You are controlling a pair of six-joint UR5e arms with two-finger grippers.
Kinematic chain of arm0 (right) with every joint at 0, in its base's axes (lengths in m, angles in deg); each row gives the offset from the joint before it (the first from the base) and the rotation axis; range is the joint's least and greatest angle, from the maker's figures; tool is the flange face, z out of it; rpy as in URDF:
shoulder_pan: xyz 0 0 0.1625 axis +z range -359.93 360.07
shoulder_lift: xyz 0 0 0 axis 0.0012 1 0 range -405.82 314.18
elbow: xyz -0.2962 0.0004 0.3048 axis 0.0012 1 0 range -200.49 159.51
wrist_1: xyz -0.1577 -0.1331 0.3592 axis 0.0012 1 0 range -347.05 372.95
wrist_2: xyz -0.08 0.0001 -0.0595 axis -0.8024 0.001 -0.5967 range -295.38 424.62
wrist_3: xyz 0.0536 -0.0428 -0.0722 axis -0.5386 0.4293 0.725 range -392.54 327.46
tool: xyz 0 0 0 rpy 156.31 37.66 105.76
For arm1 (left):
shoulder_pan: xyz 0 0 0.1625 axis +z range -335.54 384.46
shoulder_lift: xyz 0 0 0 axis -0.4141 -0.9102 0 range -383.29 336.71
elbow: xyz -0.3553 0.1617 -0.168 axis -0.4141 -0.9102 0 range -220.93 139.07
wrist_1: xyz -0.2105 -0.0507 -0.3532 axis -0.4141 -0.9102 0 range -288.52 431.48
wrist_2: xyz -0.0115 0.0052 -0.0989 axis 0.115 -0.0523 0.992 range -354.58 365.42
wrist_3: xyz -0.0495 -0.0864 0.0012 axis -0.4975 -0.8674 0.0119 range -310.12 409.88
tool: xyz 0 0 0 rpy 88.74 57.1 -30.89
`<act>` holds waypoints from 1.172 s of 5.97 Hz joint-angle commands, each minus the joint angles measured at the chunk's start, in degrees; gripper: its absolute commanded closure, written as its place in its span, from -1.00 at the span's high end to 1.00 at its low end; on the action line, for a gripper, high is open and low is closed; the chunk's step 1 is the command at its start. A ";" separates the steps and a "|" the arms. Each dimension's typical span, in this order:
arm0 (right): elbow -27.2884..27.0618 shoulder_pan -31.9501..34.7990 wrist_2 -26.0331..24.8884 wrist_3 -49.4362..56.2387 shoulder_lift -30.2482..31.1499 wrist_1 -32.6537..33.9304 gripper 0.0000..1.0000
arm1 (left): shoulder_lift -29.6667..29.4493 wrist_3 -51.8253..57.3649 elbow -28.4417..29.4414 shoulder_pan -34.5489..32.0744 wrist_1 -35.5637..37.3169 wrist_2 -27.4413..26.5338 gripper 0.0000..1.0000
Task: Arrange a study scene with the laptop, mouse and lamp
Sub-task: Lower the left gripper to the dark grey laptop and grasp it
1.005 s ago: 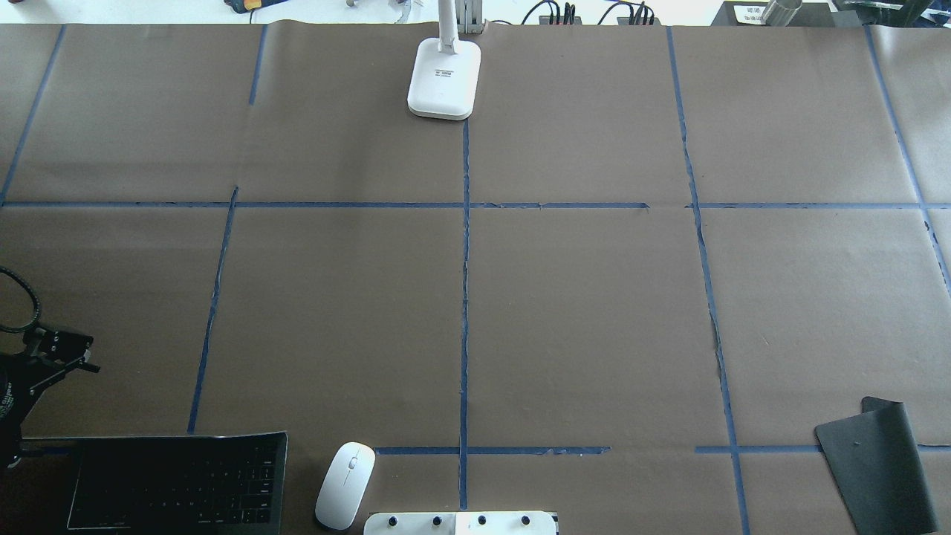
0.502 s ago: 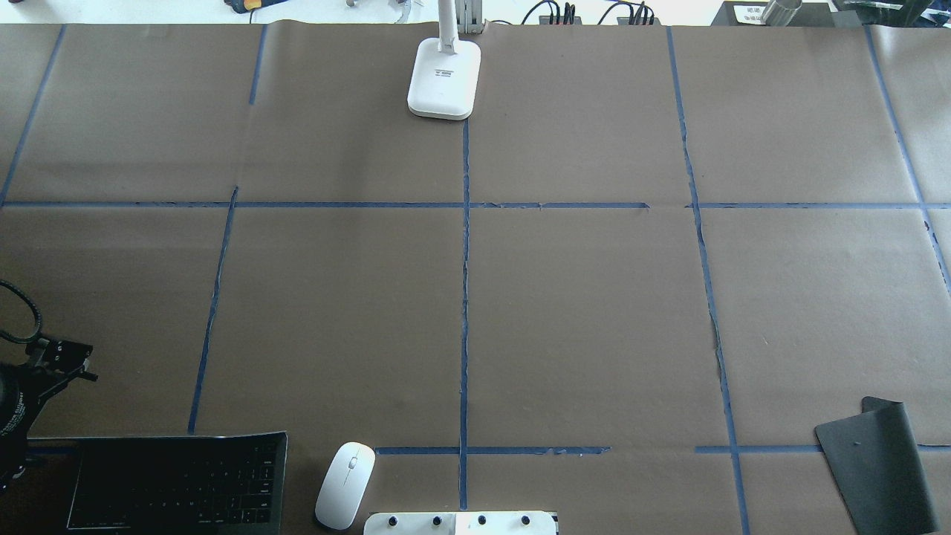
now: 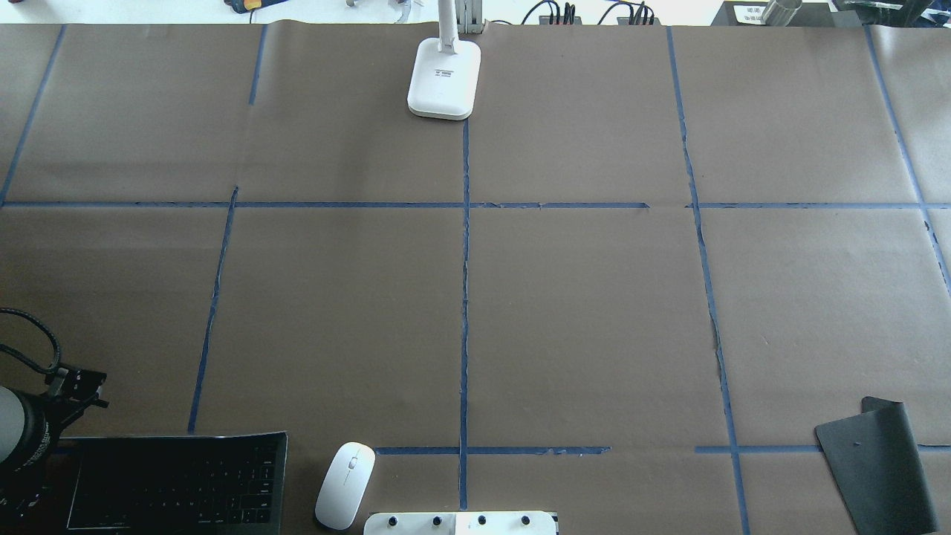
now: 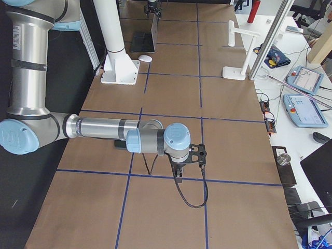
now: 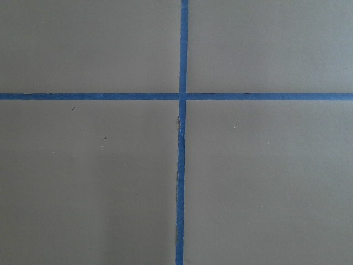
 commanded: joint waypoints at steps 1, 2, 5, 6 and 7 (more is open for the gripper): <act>0.00 0.05 -0.02 0.01 0.26 0.00 1.00 | -0.16 -1.52 0.17 1.85 0.36 -0.23 1.00; 0.00 0.05 -0.02 0.01 0.26 0.00 1.00 | -0.16 -2.04 0.17 1.77 0.45 -0.32 0.83; -0.09 0.05 -0.02 0.01 0.35 0.00 1.00 | -0.60 -3.10 0.17 1.68 0.80 -1.46 -0.93; -0.09 0.05 0.06 0.09 0.35 0.00 1.00 | -1.12 -3.10 0.17 0.46 0.89 -1.38 -1.00; -0.09 0.05 0.06 0.09 0.35 0.00 1.00 | -1.13 -3.02 0.09 -2.25 0.89 -1.38 -1.00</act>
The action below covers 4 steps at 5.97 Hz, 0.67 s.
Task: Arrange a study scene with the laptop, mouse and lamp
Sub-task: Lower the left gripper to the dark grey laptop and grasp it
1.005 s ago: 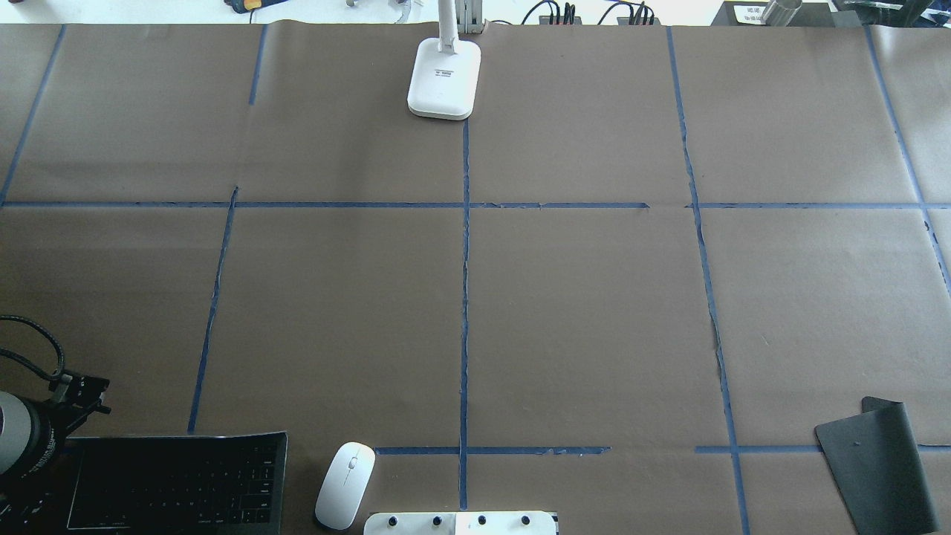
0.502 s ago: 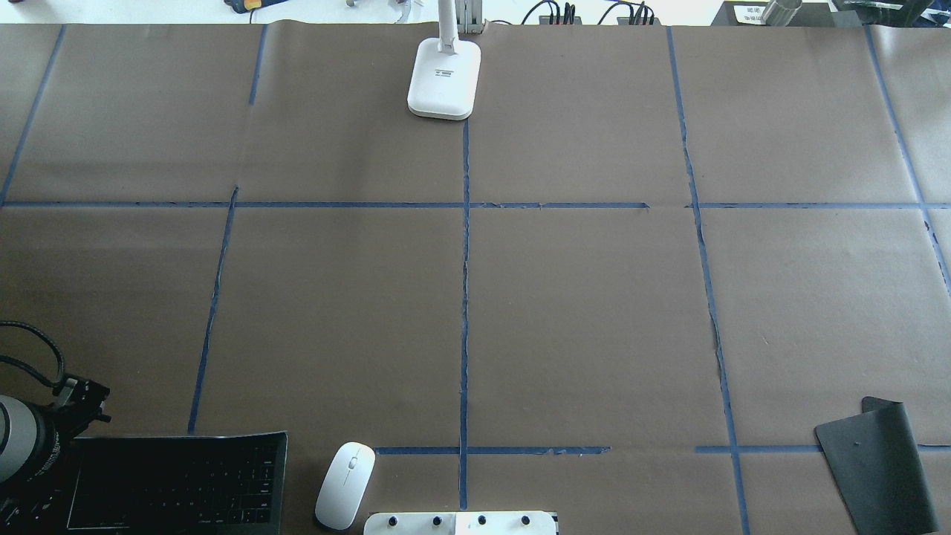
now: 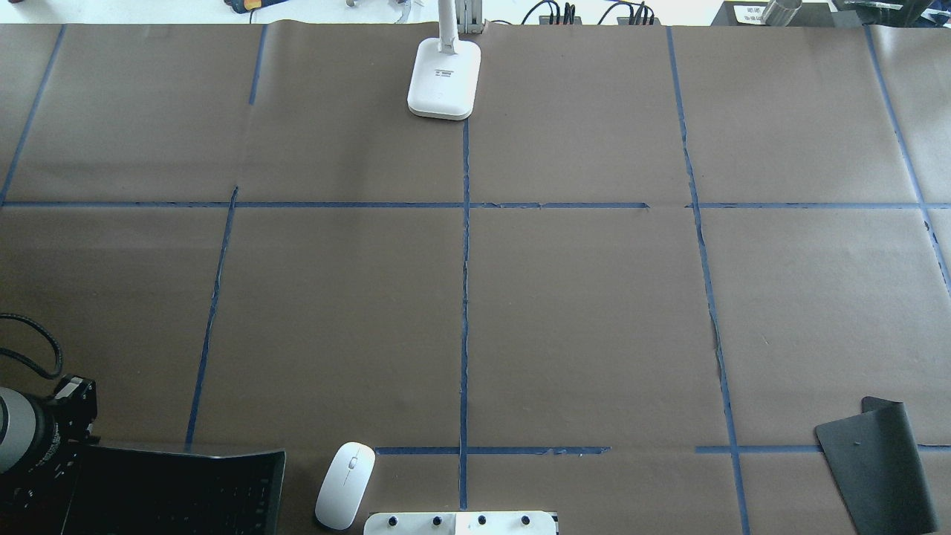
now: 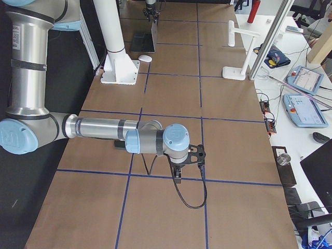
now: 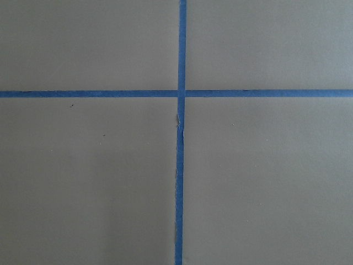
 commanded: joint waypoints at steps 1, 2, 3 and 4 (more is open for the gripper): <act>-0.18 0.09 0.20 -0.06 0.00 0.00 1.00 | -0.06 0.66 -0.24 -5.17 0.82 0.01 -1.00; -0.36 0.09 0.20 -0.06 0.09 0.00 1.00 | -0.23 1.89 -0.15 -7.38 3.44 0.01 -1.00; -0.45 0.09 0.20 -0.06 0.09 0.00 1.00 | -1.80 5.73 0.20 -10.97 3.82 0.01 -1.00; -0.45 0.09 0.20 -0.06 0.09 0.00 1.00 | -5.56 10.03 1.51 -15.88 5.47 0.01 -1.00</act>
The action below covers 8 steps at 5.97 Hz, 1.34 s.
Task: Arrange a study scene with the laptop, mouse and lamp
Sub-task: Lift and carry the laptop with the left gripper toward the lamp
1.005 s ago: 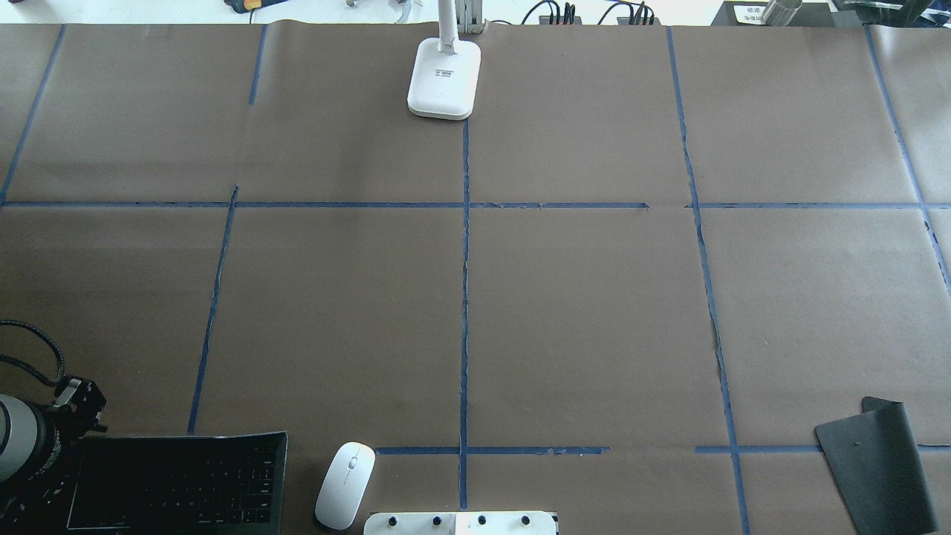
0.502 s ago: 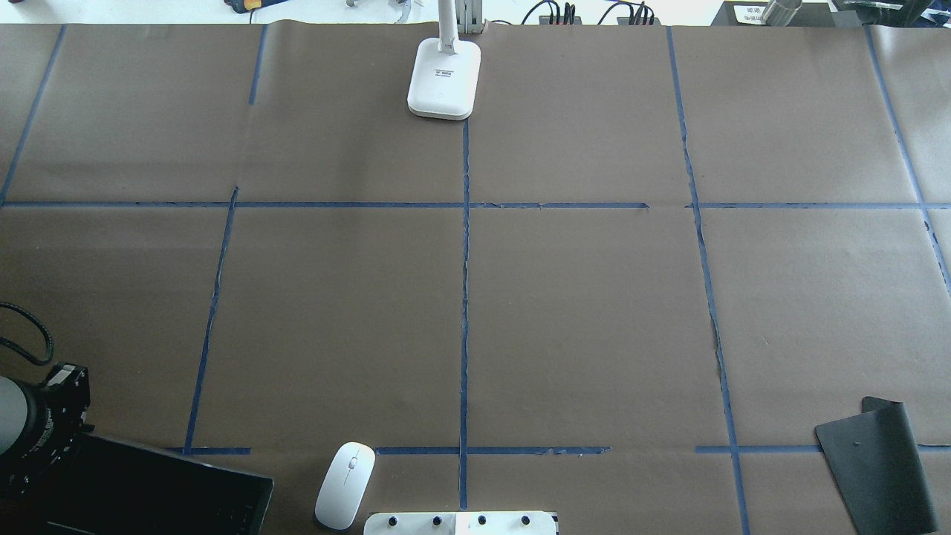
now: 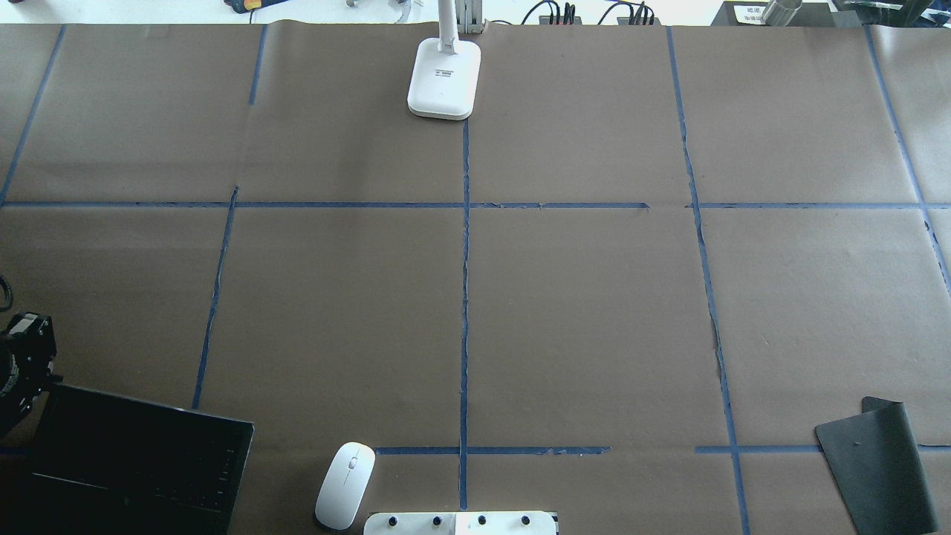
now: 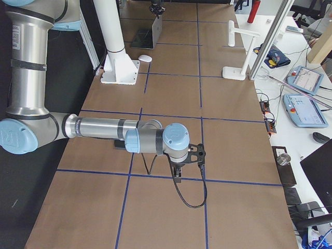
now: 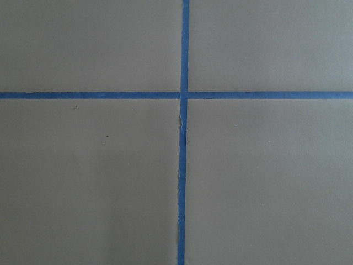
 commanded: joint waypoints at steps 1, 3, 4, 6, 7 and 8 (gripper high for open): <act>0.04 0.00 0.00 0.00 0.01 0.00 1.00 | -10.41 7.26 4.72 -8.26 3.92 -0.09 -1.00; -0.04 0.00 -0.17 -0.09 0.01 0.00 1.00 | -26.49 7.65 16.64 -11.19 7.27 -0.09 -1.00; -0.04 -0.09 -0.26 -0.18 0.01 0.00 1.00 | -33.18 7.56 23.84 -11.89 7.19 -0.09 -1.00; -0.74 -0.09 -0.52 -0.09 -0.25 0.00 1.00 | -45.50 6.69 35.30 -12.08 7.19 -0.09 -1.00; -0.83 -0.09 -0.44 -0.09 -0.26 0.00 1.00 | -51.56 5.72 41.00 -11.99 7.11 0.00 -1.00; -0.92 -0.09 -0.52 -0.18 -0.17 0.00 1.00 | -58.93 2.67 48.54 -11.90 7.02 0.26 -1.00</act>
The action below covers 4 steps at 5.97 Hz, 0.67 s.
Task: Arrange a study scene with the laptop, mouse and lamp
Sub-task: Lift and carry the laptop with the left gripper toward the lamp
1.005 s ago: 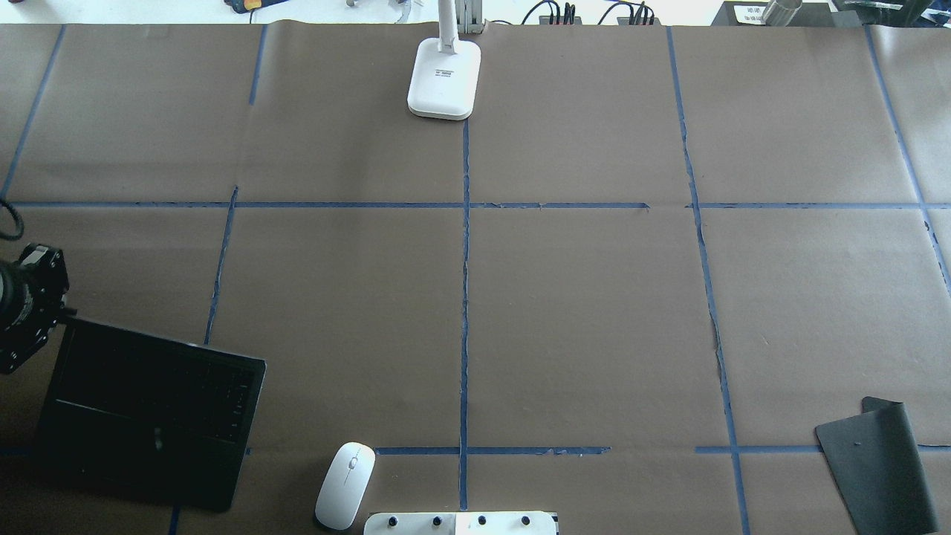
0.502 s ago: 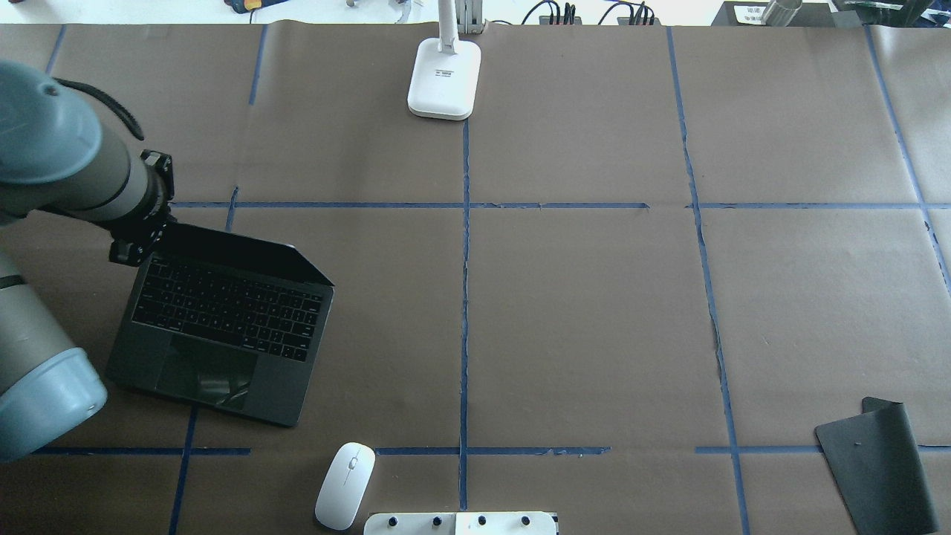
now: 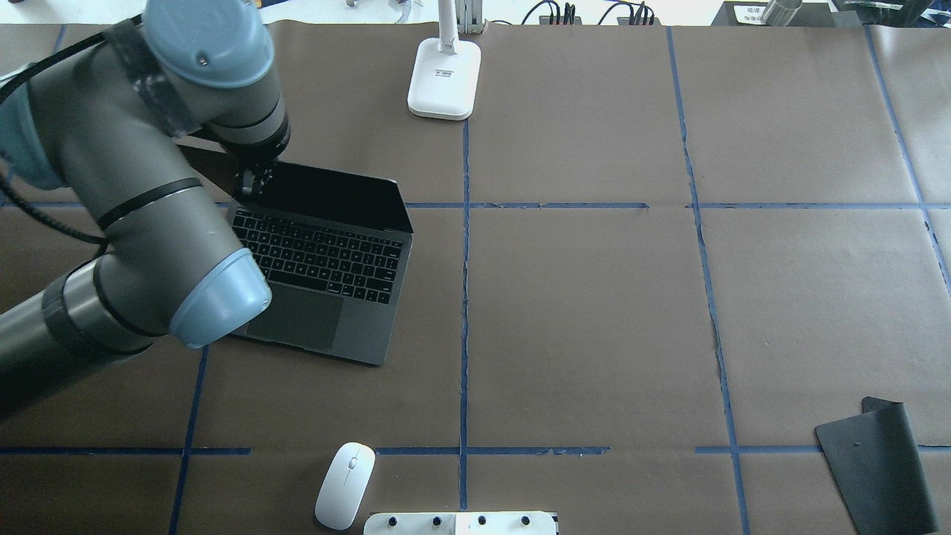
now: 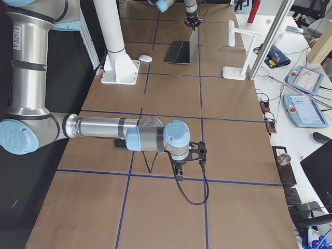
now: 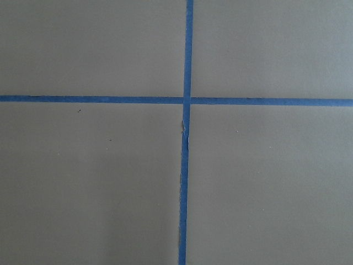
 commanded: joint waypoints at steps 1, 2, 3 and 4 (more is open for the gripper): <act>-0.01 0.00 -0.14 0.03 0.04 0.09 1.00 | -11.43 -5.54 11.52 0.33 -0.17 0.46 -1.00; -0.01 0.00 -0.14 0.03 0.04 0.09 1.00 | -13.92 -8.53 13.65 0.42 -0.17 0.55 -1.00; -0.01 0.00 -0.14 -0.06 0.04 0.09 1.00 | -16.29 -11.34 16.98 2.07 -0.08 0.55 -1.00; -0.10 0.00 -0.14 0.03 0.04 0.09 1.00 | -17.10 -14.24 17.54 2.96 -0.17 0.55 -1.00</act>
